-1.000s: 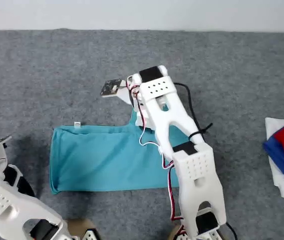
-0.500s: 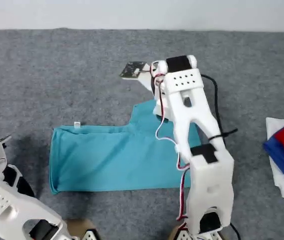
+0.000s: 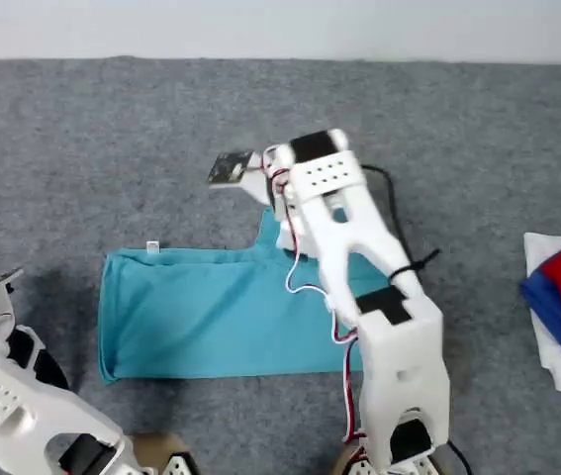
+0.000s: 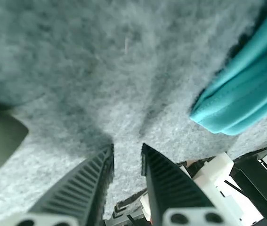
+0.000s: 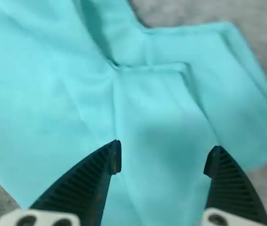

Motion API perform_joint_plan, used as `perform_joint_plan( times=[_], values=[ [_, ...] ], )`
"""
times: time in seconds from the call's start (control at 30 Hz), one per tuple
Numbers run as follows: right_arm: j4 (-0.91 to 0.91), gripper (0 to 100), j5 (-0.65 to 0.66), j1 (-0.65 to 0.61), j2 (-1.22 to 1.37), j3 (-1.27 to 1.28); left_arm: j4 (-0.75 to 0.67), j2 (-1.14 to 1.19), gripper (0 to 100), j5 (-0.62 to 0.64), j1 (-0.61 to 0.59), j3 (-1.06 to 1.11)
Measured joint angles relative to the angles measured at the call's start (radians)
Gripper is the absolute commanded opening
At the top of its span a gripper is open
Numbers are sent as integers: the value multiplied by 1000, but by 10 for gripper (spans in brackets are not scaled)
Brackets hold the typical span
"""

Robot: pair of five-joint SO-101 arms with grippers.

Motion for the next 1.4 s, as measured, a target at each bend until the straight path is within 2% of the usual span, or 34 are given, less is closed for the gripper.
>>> perform_joint_plan(
  times=[0.37, 0.43, 0.53, 0.6, 0.7, 0.87, 1.07, 1.33, 1.4],
  values=[
    [14, 280, -2, -31, 316, -390, 0, 0, 93, 0, 0, 0],
    [40, 203, 0, -38, 384, -463, 0, 0, 93, 0, 0, 0],
    [89, 4, 0, -37, 470, -572, 0, 0, 93, 0, 0, 0],
    [97, 38, -2, -34, 512, -646, 0, 0, 93, 0, 0, 0],
    [100, 4, -2, -34, 542, -750, 0, 0, 93, 0, 0, 0],
    [100, 9, -2, -26, 543, -852, 0, 0, 93, 0, 0, 0],
    [100, 9, -2, 25, 542, -873, 0, 0, 93, 0, 0, 0],
    [100, 13, -2, 28, 493, -873, 0, 0, 93, 0, 0, 0],
    [98, 43, -12, 28, 493, -873, 0, 0, 93, 0, 0, 0]
  ],
)
